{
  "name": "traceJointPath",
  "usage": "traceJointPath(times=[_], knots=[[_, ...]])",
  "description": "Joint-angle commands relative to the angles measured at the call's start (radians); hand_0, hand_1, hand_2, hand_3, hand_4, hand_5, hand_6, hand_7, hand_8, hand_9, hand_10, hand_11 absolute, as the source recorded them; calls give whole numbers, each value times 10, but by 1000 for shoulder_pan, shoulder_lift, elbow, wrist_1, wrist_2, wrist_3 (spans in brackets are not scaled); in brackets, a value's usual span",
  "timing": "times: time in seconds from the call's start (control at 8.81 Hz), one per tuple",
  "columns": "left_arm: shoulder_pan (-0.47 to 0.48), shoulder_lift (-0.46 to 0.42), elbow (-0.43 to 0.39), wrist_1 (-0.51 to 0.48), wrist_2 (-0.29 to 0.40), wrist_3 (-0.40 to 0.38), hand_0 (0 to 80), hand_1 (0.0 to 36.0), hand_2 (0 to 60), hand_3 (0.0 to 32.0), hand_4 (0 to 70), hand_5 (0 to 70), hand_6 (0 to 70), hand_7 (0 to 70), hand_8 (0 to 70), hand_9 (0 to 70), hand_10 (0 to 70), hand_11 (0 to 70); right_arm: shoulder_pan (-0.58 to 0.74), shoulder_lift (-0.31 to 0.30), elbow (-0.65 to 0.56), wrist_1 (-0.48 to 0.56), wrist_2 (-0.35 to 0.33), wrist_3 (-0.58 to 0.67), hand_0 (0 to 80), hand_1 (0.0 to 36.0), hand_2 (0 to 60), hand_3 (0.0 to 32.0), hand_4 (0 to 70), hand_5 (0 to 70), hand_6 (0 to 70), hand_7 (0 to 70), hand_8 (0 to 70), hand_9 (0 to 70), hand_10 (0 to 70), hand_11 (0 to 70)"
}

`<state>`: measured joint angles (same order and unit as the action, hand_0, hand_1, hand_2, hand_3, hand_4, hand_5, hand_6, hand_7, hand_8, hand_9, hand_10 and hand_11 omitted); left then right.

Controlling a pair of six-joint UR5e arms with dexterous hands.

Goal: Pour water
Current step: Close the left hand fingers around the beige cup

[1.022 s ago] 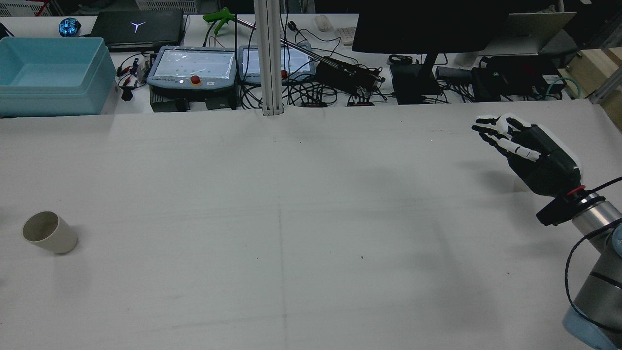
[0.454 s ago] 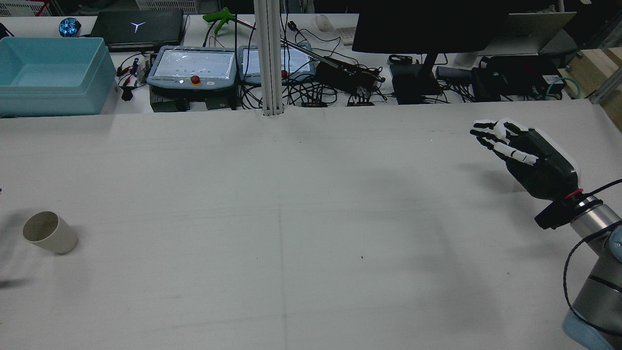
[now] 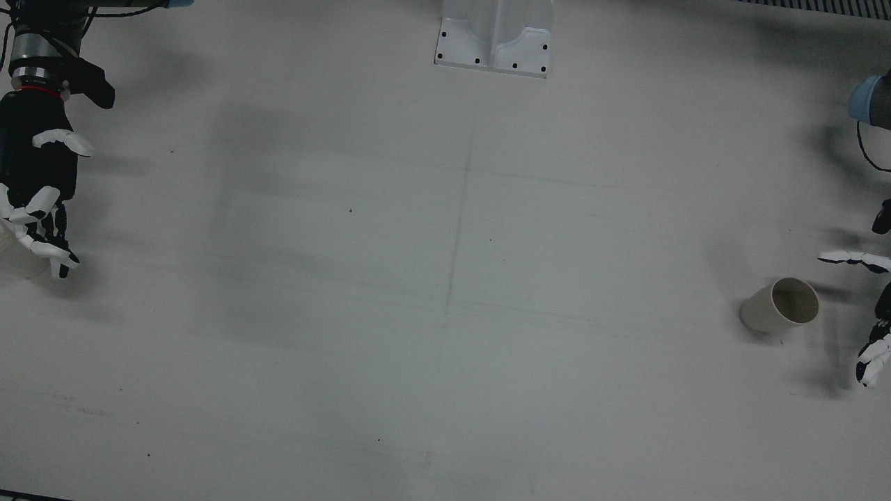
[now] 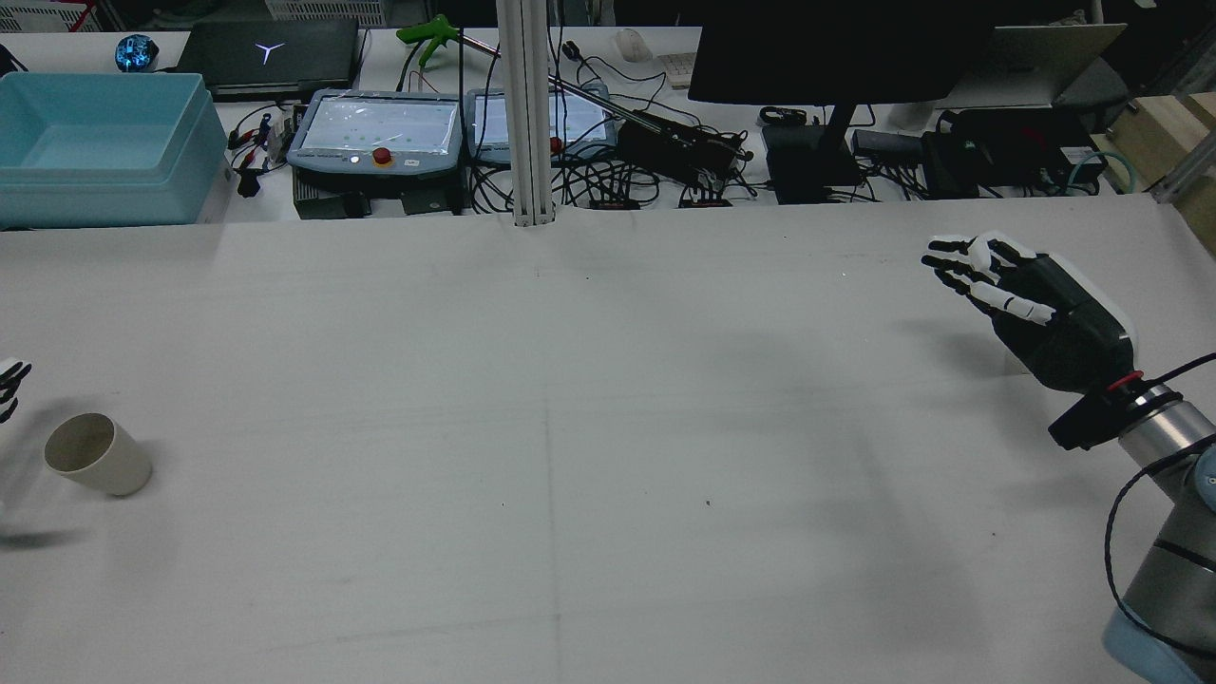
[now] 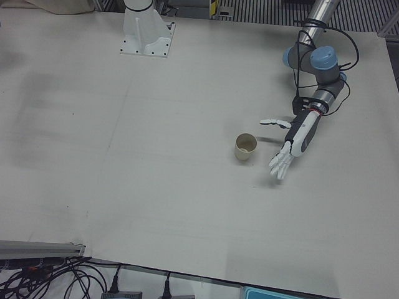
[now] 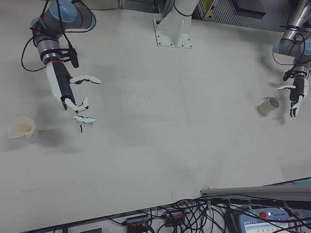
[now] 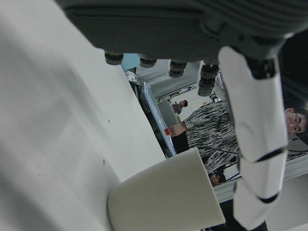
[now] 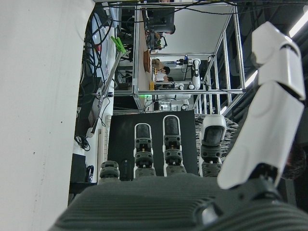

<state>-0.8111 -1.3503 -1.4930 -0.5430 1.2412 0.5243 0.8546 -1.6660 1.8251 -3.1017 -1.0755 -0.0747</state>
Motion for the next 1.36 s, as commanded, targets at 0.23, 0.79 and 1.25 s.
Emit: traceJointPath(times=[0.23,0.79,1.25], knots=[[3,-15,-3,43,3,5,575,242,164,190,56,118,0,75,11,1,0,0,0,-3,-1,0,0,-1,490,153,209,0,168,700,178,302,159,214,27,50],[19,-16,-39,37,6,80,573,236,166,118,102,143,0,80,5,2,0,1,0,-5,-1,0,-1,-1,488,151,205,0,159,700,172,293,155,212,28,51],[36,-52,-29,66,4,75,542,213,174,98,109,134,0,82,3,2,0,0,-3,-5,-1,2,-1,-1,488,152,197,0,146,700,163,283,151,205,27,50]])
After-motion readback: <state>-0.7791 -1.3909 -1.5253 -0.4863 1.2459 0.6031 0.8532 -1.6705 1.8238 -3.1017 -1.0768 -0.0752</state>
